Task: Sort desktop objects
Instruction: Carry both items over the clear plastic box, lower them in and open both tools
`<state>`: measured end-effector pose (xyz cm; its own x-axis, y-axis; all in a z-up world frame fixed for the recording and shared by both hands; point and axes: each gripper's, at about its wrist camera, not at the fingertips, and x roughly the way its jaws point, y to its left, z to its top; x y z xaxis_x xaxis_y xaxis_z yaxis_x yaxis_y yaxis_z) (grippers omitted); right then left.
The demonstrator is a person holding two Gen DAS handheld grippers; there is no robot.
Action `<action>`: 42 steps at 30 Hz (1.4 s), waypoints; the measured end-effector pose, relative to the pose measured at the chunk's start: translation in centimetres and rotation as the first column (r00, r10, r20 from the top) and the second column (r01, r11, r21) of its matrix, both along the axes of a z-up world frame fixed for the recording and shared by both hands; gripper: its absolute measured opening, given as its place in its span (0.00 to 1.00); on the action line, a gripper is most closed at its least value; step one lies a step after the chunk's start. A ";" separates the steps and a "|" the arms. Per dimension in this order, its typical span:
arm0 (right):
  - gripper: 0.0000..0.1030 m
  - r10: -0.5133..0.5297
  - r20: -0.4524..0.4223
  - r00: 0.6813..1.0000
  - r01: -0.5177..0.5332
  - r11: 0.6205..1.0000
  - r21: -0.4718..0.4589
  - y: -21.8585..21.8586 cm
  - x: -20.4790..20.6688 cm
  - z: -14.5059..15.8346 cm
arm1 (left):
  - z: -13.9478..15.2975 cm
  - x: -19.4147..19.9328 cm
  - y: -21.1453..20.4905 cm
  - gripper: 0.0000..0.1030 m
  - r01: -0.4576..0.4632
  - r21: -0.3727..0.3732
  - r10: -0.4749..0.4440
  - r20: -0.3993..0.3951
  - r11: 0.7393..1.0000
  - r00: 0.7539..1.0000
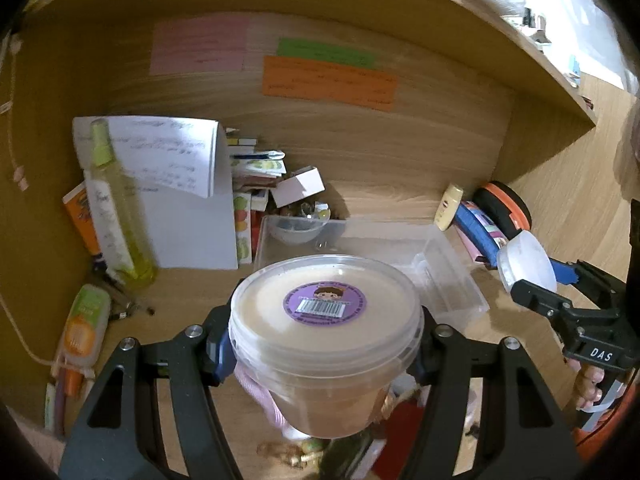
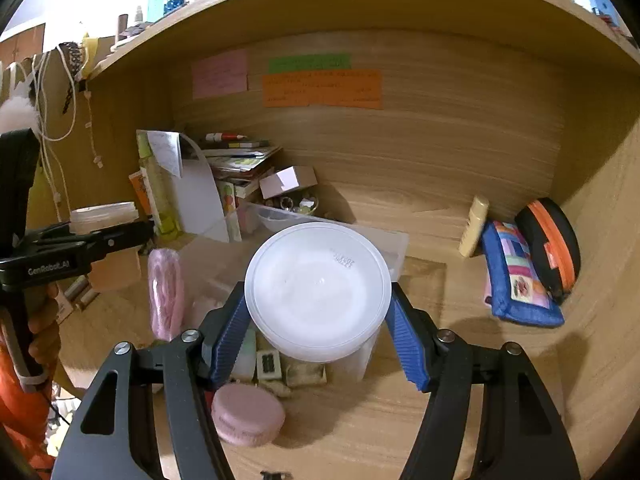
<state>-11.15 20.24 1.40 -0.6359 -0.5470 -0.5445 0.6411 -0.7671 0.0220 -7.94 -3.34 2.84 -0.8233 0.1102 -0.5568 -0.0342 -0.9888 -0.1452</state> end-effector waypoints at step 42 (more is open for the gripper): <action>0.61 0.084 0.249 0.965 -0.158 0.944 0.291 -9.3 -12.5 -7.9 | -7.5 -17.7 2.6 0.63 0.129 0.021 -0.125 0.452 0.991 0.883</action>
<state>-23.70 10.91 -6.49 -0.4130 -0.3958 -0.8202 0.7348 -0.6769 -0.0433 -25.60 -0.78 -4.64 -0.4620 0.1897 -0.8664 -0.0925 -0.9818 -0.1657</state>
